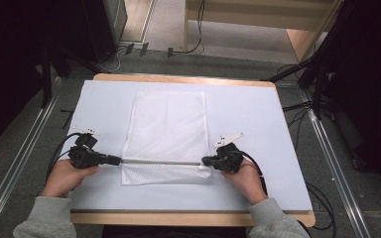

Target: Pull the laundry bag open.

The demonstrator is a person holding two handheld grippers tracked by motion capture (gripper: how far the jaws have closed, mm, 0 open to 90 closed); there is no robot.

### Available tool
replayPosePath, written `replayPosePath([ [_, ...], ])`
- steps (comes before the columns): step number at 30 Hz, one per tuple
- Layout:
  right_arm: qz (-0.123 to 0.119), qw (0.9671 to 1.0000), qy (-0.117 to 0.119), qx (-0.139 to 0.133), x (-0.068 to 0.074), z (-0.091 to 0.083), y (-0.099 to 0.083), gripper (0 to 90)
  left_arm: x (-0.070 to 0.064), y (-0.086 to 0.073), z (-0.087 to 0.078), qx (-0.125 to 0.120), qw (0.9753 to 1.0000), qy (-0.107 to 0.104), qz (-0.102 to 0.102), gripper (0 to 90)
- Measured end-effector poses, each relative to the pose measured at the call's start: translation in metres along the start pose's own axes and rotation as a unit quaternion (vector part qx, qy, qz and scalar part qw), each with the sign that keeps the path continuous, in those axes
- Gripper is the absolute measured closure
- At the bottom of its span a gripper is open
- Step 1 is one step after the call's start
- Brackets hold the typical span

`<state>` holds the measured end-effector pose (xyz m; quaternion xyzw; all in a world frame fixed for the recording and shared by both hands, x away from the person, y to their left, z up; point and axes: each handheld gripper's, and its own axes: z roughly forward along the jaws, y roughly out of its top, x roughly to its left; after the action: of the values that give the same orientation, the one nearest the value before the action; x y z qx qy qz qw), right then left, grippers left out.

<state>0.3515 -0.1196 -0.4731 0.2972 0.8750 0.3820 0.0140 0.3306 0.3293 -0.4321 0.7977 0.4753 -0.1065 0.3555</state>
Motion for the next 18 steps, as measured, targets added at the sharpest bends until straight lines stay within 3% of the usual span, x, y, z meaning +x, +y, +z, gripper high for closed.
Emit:
replayPosePath([
  [9, 0.001, 1.0000, 0.002, 0.004, -0.0001, 0.0008, 0.0021, 89.3, -0.0016, 0.0006, -0.0006, -0.013, 0.9999, -0.004, 0.005, 87.5],
  [13, 0.011, 0.9998, 0.003, 0.014, -0.0005, 0.0007, 0.0052, 88.6, -0.0038, 0.0008, 0.0020, -0.008, 0.9997, 0.004, 0.024, 86.4],
  [18, 0.025, 0.9993, 0.015, 0.021, -0.0017, 0.0006, 0.0089, 83.1, -0.0074, 0.0015, 0.0010, -0.025, 0.9986, 0.008, 0.045, 75.1],
])
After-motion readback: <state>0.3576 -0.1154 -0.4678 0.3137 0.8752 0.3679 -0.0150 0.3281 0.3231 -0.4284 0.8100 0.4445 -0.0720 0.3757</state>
